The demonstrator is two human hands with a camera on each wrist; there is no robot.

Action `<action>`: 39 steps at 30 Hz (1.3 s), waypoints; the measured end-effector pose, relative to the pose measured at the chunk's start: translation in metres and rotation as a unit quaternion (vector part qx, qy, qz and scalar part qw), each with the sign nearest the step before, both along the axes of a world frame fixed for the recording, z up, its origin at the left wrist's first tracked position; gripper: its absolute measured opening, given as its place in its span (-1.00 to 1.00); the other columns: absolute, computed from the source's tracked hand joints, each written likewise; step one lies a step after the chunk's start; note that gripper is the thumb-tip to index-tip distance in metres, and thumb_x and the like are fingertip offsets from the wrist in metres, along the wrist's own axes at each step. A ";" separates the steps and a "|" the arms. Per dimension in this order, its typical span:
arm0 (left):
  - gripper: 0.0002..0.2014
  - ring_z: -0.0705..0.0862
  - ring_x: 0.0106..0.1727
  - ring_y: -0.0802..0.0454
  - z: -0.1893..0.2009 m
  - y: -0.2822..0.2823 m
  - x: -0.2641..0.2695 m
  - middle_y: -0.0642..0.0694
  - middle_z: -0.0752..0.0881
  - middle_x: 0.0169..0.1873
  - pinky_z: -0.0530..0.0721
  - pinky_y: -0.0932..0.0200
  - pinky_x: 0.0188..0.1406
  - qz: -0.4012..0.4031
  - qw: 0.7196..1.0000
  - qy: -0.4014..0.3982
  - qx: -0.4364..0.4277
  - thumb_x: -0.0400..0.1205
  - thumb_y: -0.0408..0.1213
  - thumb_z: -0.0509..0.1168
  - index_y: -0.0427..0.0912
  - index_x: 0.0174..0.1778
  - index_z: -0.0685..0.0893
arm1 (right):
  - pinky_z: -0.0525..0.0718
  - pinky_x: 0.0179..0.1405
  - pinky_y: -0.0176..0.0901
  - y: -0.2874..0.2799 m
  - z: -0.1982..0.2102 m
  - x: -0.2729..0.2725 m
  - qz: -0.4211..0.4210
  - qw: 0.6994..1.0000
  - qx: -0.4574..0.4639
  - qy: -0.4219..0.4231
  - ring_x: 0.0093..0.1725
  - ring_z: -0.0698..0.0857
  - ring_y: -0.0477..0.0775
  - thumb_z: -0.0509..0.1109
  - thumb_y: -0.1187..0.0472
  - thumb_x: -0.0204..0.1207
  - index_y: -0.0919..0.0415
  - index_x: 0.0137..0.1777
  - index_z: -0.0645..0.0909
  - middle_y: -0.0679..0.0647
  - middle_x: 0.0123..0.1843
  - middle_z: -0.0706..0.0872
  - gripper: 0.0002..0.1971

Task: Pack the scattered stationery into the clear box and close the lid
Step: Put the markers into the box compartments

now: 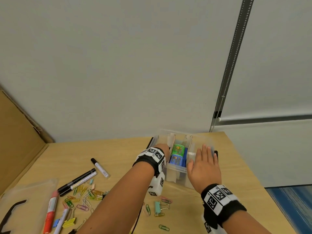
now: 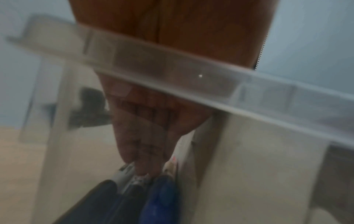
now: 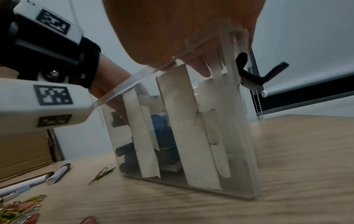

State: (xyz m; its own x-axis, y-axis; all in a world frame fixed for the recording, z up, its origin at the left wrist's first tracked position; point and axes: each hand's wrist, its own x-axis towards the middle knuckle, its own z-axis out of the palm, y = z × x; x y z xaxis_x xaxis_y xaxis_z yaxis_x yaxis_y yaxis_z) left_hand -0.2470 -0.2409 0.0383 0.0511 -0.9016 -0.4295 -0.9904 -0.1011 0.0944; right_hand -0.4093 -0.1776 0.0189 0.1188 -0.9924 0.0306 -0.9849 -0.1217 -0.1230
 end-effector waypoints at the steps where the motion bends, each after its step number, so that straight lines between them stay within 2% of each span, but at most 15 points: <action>1: -0.70 0.63 0.29 -0.25 0.000 0.000 0.000 -0.31 0.66 0.26 0.58 -0.01 0.31 -0.002 1.000 0.004 -0.006 0.66 -0.42 0.20 -0.37 0.30 0.60 | -0.15 0.68 0.09 0.000 0.000 0.000 0.001 1.000 -0.001 0.000 0.70 -0.15 0.18 -0.67 -0.11 0.27 0.30 0.67 -0.08 0.25 0.71 -0.13 -0.03; 5: -0.67 0.67 0.21 -0.17 0.007 0.014 0.007 -0.22 0.70 0.21 0.62 -0.01 0.26 -0.015 0.993 0.070 -0.098 0.62 -0.46 0.16 -0.22 0.29 0.61 | -0.13 0.68 0.09 0.001 0.000 0.000 0.001 1.000 -0.004 0.002 0.70 -0.13 0.19 -0.64 -0.11 0.30 0.31 0.67 -0.05 0.25 0.71 -0.10 -0.04; 8: -0.60 0.61 0.29 -0.05 0.012 0.048 0.019 -0.07 0.62 0.32 0.61 -0.03 0.30 -0.031 0.965 0.135 -0.221 0.66 -0.40 0.10 -0.06 0.40 0.52 | -0.12 0.68 0.09 0.001 -0.001 -0.001 -0.001 1.000 -0.004 -0.007 0.70 -0.12 0.19 -0.60 -0.12 0.32 0.31 0.67 -0.02 0.24 0.71 -0.07 -0.05; 10: -0.59 0.49 0.39 0.04 0.015 0.076 0.029 0.01 0.51 0.41 0.54 0.06 0.38 -0.055 0.939 0.168 -0.296 0.70 -0.31 0.08 -0.02 0.49 0.43 | -0.10 0.68 0.09 0.000 -0.002 -0.001 0.000 1.000 -0.007 -0.007 0.70 -0.11 0.18 -0.58 -0.13 0.33 0.29 0.67 0.00 0.22 0.72 -0.05 -0.07; 13: -0.59 0.44 0.35 0.17 0.014 0.117 0.056 0.11 0.49 0.37 0.48 0.24 0.34 -0.049 0.923 0.188 -0.333 0.71 -0.22 0.09 0.04 0.51 0.39 | -0.07 0.68 0.10 0.000 -0.003 -0.003 0.003 1.000 -0.021 -0.010 0.70 -0.05 0.15 -0.53 -0.13 0.37 0.24 0.67 0.04 0.17 0.72 0.00 -0.10; 15: -0.63 0.43 0.34 0.21 0.003 0.142 0.084 0.14 0.50 0.32 0.43 0.28 0.32 -0.024 0.929 0.186 -0.320 0.71 -0.18 0.09 0.06 0.46 0.43 | -0.03 0.67 0.14 0.003 -0.002 -0.002 -0.002 0.999 -0.030 -0.024 0.70 -0.01 0.18 -0.40 -0.12 0.48 0.20 0.67 0.10 0.15 0.72 0.04 -0.21; 17: -0.67 0.45 0.33 0.17 -0.011 0.163 0.116 0.13 0.52 0.30 0.44 0.25 0.32 0.009 0.940 0.167 -0.297 0.72 -0.17 0.09 0.05 0.40 0.50 | 0.00 0.66 0.22 0.006 0.001 0.004 -0.007 0.998 -0.047 -0.033 0.69 0.02 0.24 -0.11 -0.03 0.62 0.20 0.64 0.16 0.16 0.71 0.07 -0.38; 20: -0.70 0.47 0.36 0.07 -0.030 0.188 0.167 0.06 0.55 0.32 0.47 0.17 0.33 0.071 0.958 0.117 -0.252 0.72 -0.17 0.10 0.03 0.35 0.55 | 0.01 0.65 0.26 0.016 0.009 0.025 0.033 0.993 -0.102 -0.045 0.67 0.13 0.26 0.16 0.10 0.60 0.21 0.58 0.30 0.18 0.67 0.22 -0.46; 23: -0.70 0.49 0.35 0.00 -0.042 0.205 0.213 0.03 0.57 0.34 0.51 0.10 0.31 0.142 0.966 0.048 -0.210 0.71 -0.15 0.10 0.04 0.34 0.56 | 0.14 0.62 0.22 0.033 0.012 0.064 0.123 0.977 -0.159 -0.065 0.61 0.29 0.24 0.15 0.13 0.54 0.20 0.45 0.46 0.16 0.56 0.43 -0.53; 27: -0.71 0.53 0.26 -0.05 -0.047 0.214 0.257 -0.01 0.60 0.26 0.59 0.05 0.20 0.200 0.965 0.001 -0.171 0.70 -0.11 0.12 0.05 0.31 0.57 | 0.43 0.50 0.16 0.054 0.002 0.122 0.232 0.958 -0.148 -0.085 0.49 0.46 0.21 0.13 0.13 0.49 0.17 0.27 0.58 0.12 0.37 0.60 -0.61; 29: -0.68 0.52 0.26 -0.08 -0.050 0.212 0.273 -0.04 0.60 0.26 0.60 0.01 0.21 0.204 0.967 -0.016 -0.148 0.69 -0.11 0.14 0.02 0.36 0.54 | 0.54 0.38 0.08 0.062 -0.005 0.148 0.266 0.952 -0.120 -0.086 0.38 0.54 0.17 0.19 0.14 0.47 0.12 0.14 0.61 0.06 0.23 0.65 -0.71; 32: -0.62 0.49 0.31 -0.10 -0.054 0.205 0.293 -0.06 0.55 0.30 0.58 0.00 0.25 0.203 0.972 -0.028 -0.117 0.68 -0.08 0.15 0.00 0.43 0.46 | 0.63 0.06 -0.04 0.065 -0.013 0.187 0.295 0.949 -0.078 -0.075 0.10 0.62 0.13 0.29 0.16 0.45 0.11 0.01 0.61 0.02 0.01 0.64 -0.83; 34: -0.57 0.46 0.37 -0.11 -0.057 0.197 0.297 -0.06 0.51 0.37 0.55 -0.01 0.31 0.196 0.975 -0.027 -0.101 0.67 -0.07 0.17 -0.01 0.47 0.40 | 0.59 -0.01 -0.06 0.063 -0.017 0.208 0.305 0.949 -0.036 -0.064 0.08 0.59 0.12 0.25 0.13 0.52 0.11 0.06 0.58 0.02 0.04 0.62 -0.82; 36: -0.53 0.44 0.40 -0.12 -0.059 0.189 0.303 -0.07 0.48 0.40 0.53 -0.01 0.35 0.188 0.978 -0.025 -0.089 0.66 -0.06 0.21 -0.02 0.50 0.37 | 0.55 0.00 -0.07 0.055 -0.021 0.233 0.307 0.950 0.012 -0.061 0.16 0.53 0.11 0.18 0.10 0.60 0.11 0.18 0.52 0.03 0.15 0.58 -0.77; 39: -0.53 0.47 0.38 -0.10 -0.062 0.176 0.310 -0.07 0.51 0.38 0.54 -0.01 0.34 0.167 0.984 -0.026 -0.061 0.63 -0.03 0.26 -0.02 0.47 0.42 | 0.58 -0.01 -0.05 0.041 -0.030 0.268 0.273 0.955 0.078 -0.084 0.22 0.52 0.10 0.18 0.07 0.64 0.13 0.29 0.46 0.06 0.26 0.52 -0.71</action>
